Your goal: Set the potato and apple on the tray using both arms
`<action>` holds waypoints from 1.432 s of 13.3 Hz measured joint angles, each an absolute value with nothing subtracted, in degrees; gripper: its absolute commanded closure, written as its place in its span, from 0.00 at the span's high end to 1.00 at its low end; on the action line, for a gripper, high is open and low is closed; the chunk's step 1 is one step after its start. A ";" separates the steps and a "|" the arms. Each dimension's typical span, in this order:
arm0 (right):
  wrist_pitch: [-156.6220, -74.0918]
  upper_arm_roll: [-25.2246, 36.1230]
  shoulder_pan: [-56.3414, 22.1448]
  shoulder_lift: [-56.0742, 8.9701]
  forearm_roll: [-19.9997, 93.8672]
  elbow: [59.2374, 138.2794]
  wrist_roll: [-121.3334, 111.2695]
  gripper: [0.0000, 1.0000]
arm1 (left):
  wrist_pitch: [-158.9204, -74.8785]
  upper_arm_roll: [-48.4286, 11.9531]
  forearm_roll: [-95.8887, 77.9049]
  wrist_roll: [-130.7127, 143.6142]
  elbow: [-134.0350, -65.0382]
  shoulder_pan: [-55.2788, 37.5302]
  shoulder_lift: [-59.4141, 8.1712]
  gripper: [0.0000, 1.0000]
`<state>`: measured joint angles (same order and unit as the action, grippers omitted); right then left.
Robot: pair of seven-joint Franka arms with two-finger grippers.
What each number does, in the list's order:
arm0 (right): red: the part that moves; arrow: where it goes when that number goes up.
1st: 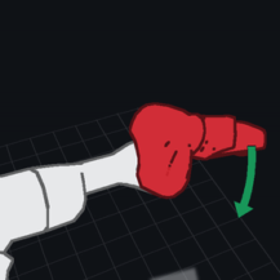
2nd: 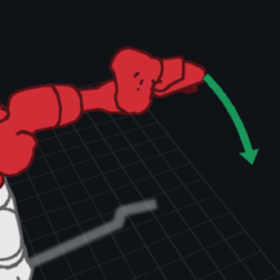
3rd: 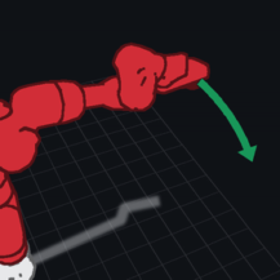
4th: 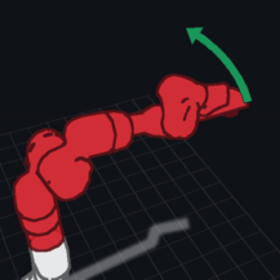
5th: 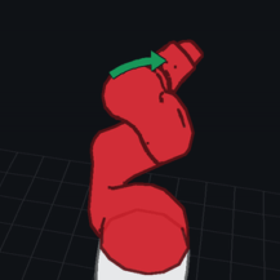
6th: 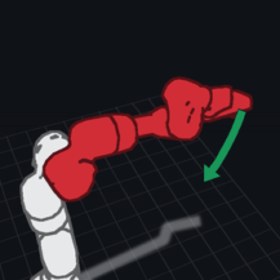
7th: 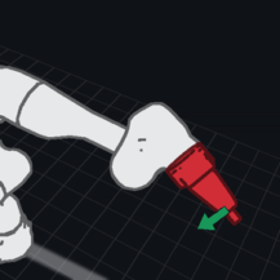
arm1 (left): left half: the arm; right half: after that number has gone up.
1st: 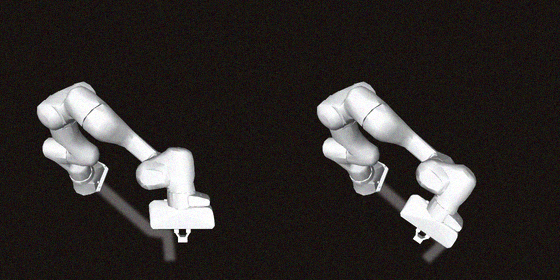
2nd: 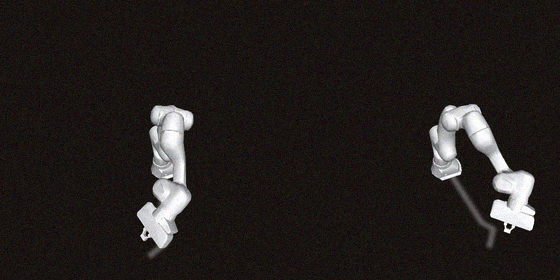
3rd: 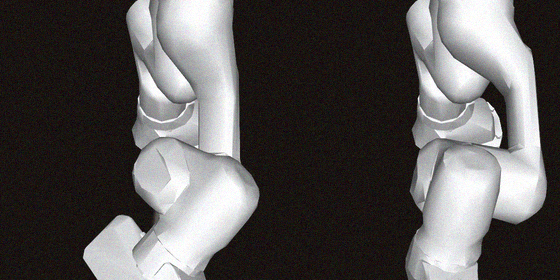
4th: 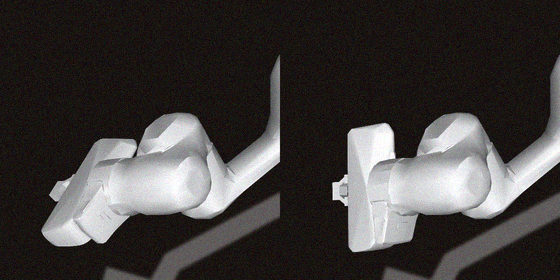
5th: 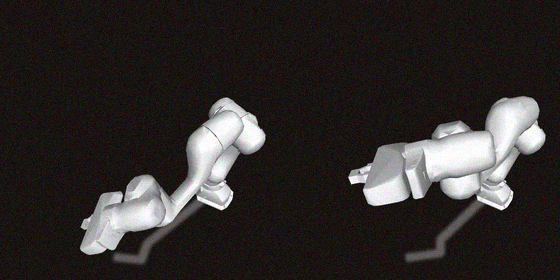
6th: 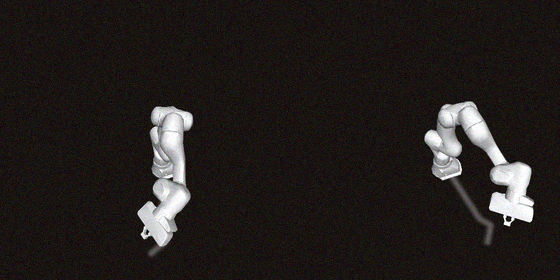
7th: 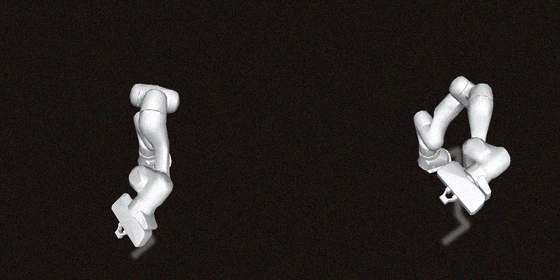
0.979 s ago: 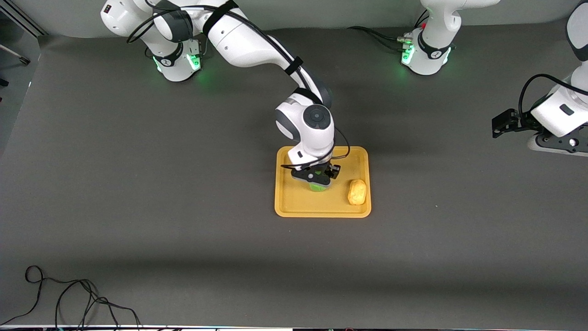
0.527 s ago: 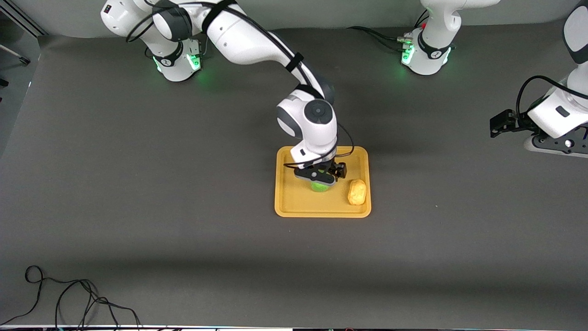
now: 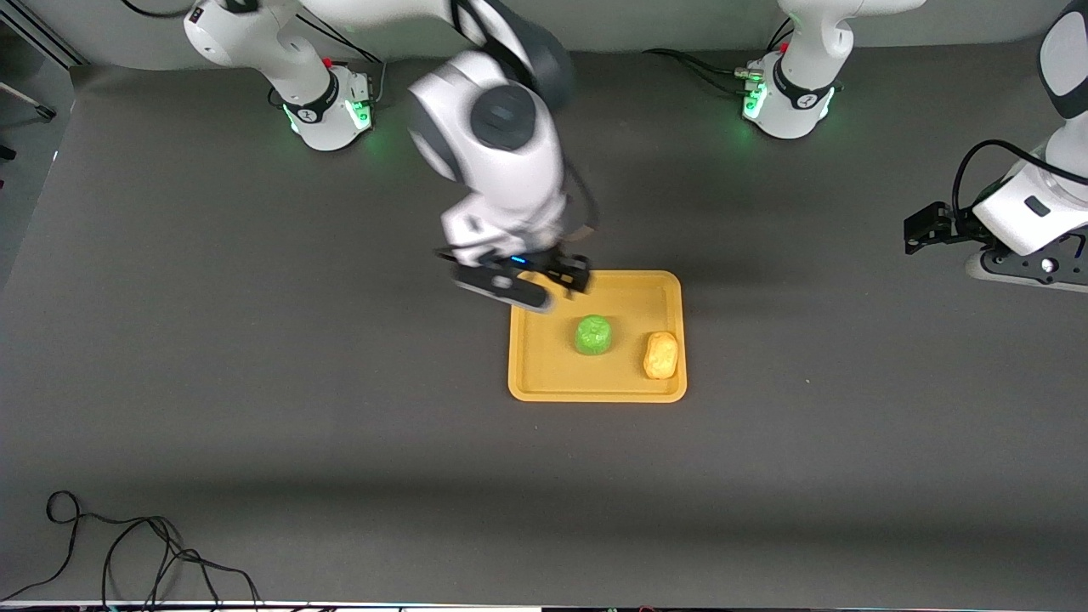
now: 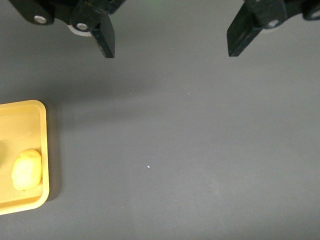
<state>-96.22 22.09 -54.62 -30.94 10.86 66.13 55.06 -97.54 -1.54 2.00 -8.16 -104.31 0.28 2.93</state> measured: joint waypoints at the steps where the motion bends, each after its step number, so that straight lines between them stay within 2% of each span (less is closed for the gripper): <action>1: -94.21 24.42 -54.36 -27.58 10.86 68.57 50.32 1.00 | -97.54 -1.55 2.01 -8.16 -104.32 0.28 2.93 1.00; 5: -93.05 33.00 -53.23 -14.91 9.89 82.18 32.55 1.00 | -97.66 -1.58 2.01 -8.16 -104.32 0.28 2.93 1.00; 7: -92.95 32.45 -48.47 -9.58 6.14 87.55 26.63 1.00 | -98.00 -1.58 2.01 -8.15 -104.33 0.28 2.93 1.00; 10: -92.61 22.20 -31.52 -4.15 4.11 92.08 16.75 1.00 | -98.65 -1.54 1.98 -8.09 -104.18 0.31 2.93 1.00; 13: -92.13 10.89 -11.92 -2.74 3.00 92.67 4.67 1.00 | -98.73 -1.46 1.06 -7.50 -103.64 0.35 2.93 1.00; 15: -92.12 4.53 -1.52 -2.57 2.38 92.71 -0.41 1.00 | -98.92 -1.39 0.94 -7.36 -103.53 0.36 2.95 1.00; 17: -92.12 1.20 3.31 -2.39 2.31 92.71 -2.06 1.00 | -100.05 -1.37 0.94 -7.35 -103.28 0.36 3.20 1.00; 19: -92.12 0.31 3.30 -2.20 2.17 92.71 -2.06 1.00 | -100.21 -1.37 0.94 -7.35 -103.05 0.36 3.40 1.00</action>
